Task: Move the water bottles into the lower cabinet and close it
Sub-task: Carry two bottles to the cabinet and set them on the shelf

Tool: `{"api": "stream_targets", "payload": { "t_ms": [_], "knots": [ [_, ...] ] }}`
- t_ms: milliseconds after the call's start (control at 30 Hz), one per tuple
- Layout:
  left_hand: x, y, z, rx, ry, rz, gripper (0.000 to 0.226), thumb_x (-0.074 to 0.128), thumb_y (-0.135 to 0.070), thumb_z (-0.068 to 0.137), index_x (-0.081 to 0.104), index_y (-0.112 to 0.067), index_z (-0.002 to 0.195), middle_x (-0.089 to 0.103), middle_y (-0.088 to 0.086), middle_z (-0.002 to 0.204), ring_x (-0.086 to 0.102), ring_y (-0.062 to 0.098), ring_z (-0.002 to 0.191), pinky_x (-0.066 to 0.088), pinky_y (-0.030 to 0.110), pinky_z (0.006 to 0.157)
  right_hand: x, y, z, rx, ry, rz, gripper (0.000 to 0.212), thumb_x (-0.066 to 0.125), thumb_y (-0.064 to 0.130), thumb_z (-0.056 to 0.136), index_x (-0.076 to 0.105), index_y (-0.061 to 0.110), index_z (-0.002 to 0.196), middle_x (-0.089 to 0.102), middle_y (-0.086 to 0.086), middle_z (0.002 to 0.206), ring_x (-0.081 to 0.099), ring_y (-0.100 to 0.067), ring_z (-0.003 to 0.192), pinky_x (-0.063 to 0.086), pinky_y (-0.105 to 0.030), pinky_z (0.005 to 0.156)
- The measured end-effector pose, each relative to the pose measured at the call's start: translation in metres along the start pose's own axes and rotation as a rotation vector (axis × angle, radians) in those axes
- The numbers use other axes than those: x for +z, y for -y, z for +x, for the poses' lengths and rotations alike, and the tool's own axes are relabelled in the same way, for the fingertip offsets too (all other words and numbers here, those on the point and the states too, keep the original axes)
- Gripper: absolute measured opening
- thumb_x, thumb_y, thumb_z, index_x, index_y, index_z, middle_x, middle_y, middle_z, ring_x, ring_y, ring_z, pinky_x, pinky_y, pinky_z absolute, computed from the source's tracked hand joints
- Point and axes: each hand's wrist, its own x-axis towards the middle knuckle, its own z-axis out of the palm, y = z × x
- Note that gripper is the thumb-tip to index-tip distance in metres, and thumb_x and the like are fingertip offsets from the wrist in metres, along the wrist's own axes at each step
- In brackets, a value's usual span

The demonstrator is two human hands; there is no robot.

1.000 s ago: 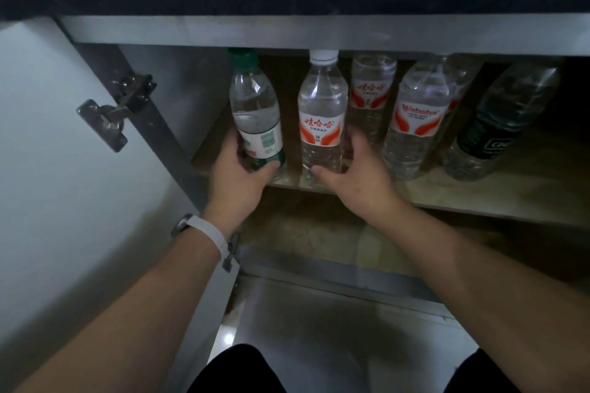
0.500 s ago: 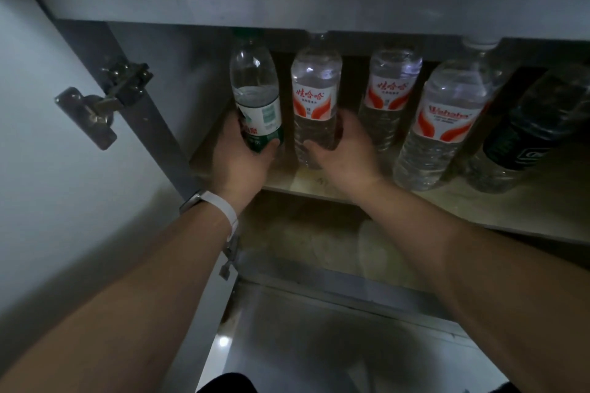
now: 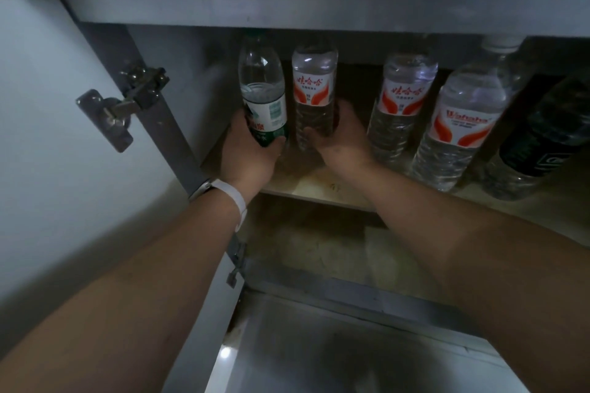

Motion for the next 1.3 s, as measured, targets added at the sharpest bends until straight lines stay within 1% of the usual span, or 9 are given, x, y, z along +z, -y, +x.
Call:
{"api": "stream_targets", "payload": {
  "t_ms": [100, 167, 300, 467, 567, 667, 767, 1000, 1300],
  "knots": [
    [-0.006, -0.003, -0.01, 0.011, 0.036, -0.045, 0.069, 0.08, -0.028, 0.081, 0.046, -0.028, 0.14, 0.059, -0.008, 0.138, 0.056, 0.013, 0.127, 0.045, 0.037, 0.108, -0.002, 0.004, -0.007, -0.014, 0.017, 0.008, 0.066, 0.076, 0.031, 0.084, 0.042, 0.026, 0.14, 0.055, 0.006, 0.136, 0.051, -0.011, 0.125, 0.04, -0.022, 0.087],
    [-0.013, -0.005, -0.02, 0.032, 0.069, -0.061, 0.069, 0.078, -0.03, 0.083, 0.044, -0.032, 0.143, 0.057, -0.016, 0.137, 0.054, 0.007, 0.126, 0.043, 0.032, 0.106, -0.006, 0.009, -0.017, -0.032, 0.03, 0.029, 0.063, 0.073, 0.03, 0.087, 0.042, 0.028, 0.142, 0.054, 0.01, 0.137, 0.046, 0.0, 0.116, 0.036, -0.014, 0.082],
    [-0.027, -0.002, -0.042, 0.05, 0.101, -0.035, 0.067, 0.074, -0.032, 0.088, 0.041, -0.031, 0.147, 0.051, -0.027, 0.126, 0.043, -0.006, 0.116, 0.035, 0.017, 0.095, -0.02, 0.015, -0.042, -0.052, 0.038, -0.003, 0.061, 0.063, 0.035, 0.094, 0.035, 0.034, 0.148, 0.048, 0.017, 0.141, 0.042, 0.002, 0.119, 0.036, -0.024, 0.092],
    [-0.041, 0.0, -0.063, 0.114, 0.156, 0.127, 0.056, 0.066, -0.04, 0.092, 0.046, -0.034, 0.144, 0.052, -0.009, 0.143, 0.048, 0.011, 0.131, 0.043, 0.036, 0.106, -0.04, 0.017, -0.069, -0.132, 0.153, -0.264, 0.061, 0.057, 0.047, 0.095, 0.034, 0.035, 0.15, 0.042, 0.008, 0.15, 0.045, -0.011, 0.131, 0.039, -0.026, 0.1],
    [-0.054, -0.015, -0.081, 0.268, 0.187, 0.303, 0.053, 0.062, -0.038, 0.093, 0.049, -0.028, 0.143, 0.054, -0.001, 0.14, 0.047, 0.019, 0.13, 0.043, 0.039, 0.105, -0.054, 0.024, -0.081, -0.186, 0.189, -0.368, 0.06, 0.052, 0.053, 0.094, 0.036, 0.034, 0.149, 0.041, 0.004, 0.151, 0.048, -0.014, 0.129, 0.045, -0.038, 0.105],
    [-0.074, -0.038, -0.101, 0.397, 0.233, 0.465, 0.051, 0.061, -0.036, 0.094, 0.054, -0.02, 0.141, 0.054, 0.002, 0.142, 0.046, 0.021, 0.131, 0.038, 0.035, 0.106, -0.075, 0.042, -0.095, -0.274, 0.239, -0.548, 0.056, 0.046, 0.051, 0.097, 0.039, 0.029, 0.149, 0.041, 0.001, 0.151, 0.042, -0.02, 0.134, 0.04, -0.039, 0.106],
    [-0.099, -0.068, -0.121, 0.456, 0.299, 0.591, 0.049, 0.056, -0.039, 0.093, 0.058, -0.016, 0.137, 0.056, 0.005, 0.14, 0.048, 0.026, 0.128, 0.042, 0.042, 0.101, -0.102, 0.066, -0.116, -0.354, 0.309, -0.694, 0.054, 0.046, 0.047, 0.098, 0.045, 0.024, 0.146, 0.044, 0.0, 0.15, 0.043, -0.024, 0.133, 0.04, -0.04, 0.105],
    [-0.165, -0.154, -0.152, 0.481, 0.399, 0.744, 0.048, 0.051, -0.041, 0.09, 0.065, -0.016, 0.128, 0.06, 0.006, 0.135, 0.054, 0.03, 0.123, 0.048, 0.049, 0.097, -0.161, 0.132, -0.174, -0.311, 0.455, -0.801, 0.056, 0.042, 0.052, 0.089, 0.064, 0.016, 0.126, 0.062, -0.008, 0.129, 0.058, -0.033, 0.116, 0.053, -0.051, 0.088],
    [-0.249, -0.277, -0.187, 0.5, 0.481, 0.714, 0.046, 0.051, -0.042, 0.089, 0.064, -0.017, 0.126, 0.062, 0.006, 0.133, 0.054, 0.029, 0.124, 0.046, 0.044, 0.099, -0.248, 0.283, -0.231, -0.182, 0.582, -0.921, 0.068, 0.022, 0.06, 0.091, 0.051, 0.022, 0.14, 0.049, -0.003, 0.144, 0.044, -0.026, 0.132, 0.039, -0.044, 0.105]
  ]
}}
